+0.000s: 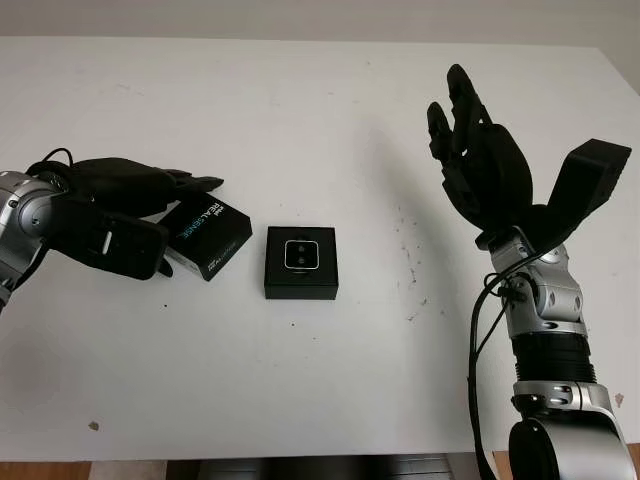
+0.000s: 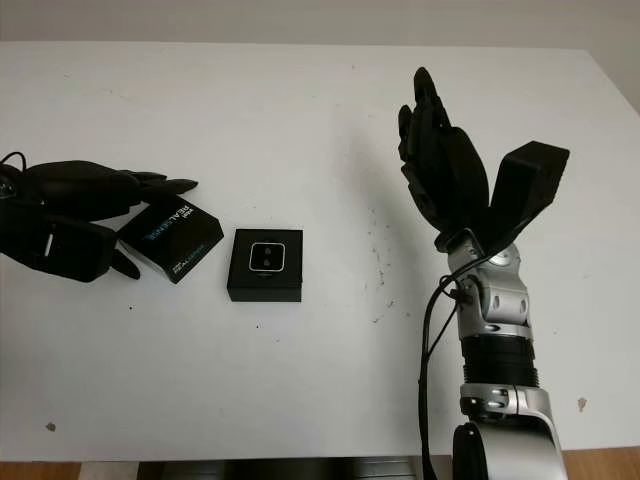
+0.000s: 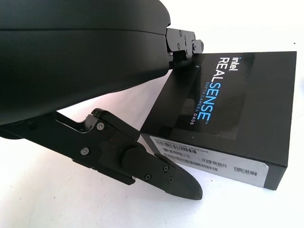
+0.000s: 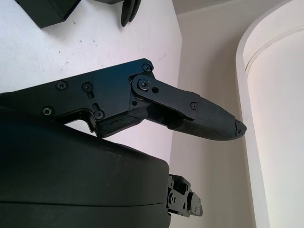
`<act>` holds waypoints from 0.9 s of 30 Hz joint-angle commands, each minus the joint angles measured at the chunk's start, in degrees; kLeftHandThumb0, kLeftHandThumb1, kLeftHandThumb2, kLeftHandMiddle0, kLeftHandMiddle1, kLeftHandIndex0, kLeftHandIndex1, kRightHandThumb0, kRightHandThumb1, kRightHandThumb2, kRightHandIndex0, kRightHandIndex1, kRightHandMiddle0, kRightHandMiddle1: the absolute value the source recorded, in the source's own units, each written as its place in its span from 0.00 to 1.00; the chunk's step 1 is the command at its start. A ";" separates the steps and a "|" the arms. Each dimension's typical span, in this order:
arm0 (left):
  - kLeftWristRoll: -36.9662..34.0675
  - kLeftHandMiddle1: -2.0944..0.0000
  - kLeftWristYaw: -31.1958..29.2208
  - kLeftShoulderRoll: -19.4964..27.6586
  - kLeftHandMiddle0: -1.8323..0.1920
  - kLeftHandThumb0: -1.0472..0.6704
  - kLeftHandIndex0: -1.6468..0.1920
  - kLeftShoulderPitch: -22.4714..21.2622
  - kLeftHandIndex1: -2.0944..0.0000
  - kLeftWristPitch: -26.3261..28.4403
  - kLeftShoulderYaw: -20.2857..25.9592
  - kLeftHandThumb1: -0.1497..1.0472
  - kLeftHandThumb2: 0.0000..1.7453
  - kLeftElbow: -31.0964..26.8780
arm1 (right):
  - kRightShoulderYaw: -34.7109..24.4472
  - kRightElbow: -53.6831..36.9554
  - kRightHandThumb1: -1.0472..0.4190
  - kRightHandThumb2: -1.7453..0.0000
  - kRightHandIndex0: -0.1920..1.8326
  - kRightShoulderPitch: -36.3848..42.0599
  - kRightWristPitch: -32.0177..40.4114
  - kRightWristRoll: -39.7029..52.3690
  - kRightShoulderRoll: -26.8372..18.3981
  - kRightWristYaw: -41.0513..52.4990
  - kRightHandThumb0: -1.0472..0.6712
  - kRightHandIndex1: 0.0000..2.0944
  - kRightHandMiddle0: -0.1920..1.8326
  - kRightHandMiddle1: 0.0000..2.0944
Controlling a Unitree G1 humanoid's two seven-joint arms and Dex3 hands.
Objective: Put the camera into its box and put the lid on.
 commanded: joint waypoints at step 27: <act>-9.54 0.59 6.85 -2.56 0.82 0.41 0.69 4.00 0.89 -3.79 2.12 0.91 0.03 8.98 | 0.66 -2.21 0.00 0.56 0.00 1.00 0.30 -1.58 -1.14 0.42 0.19 0.00 0.00 0.00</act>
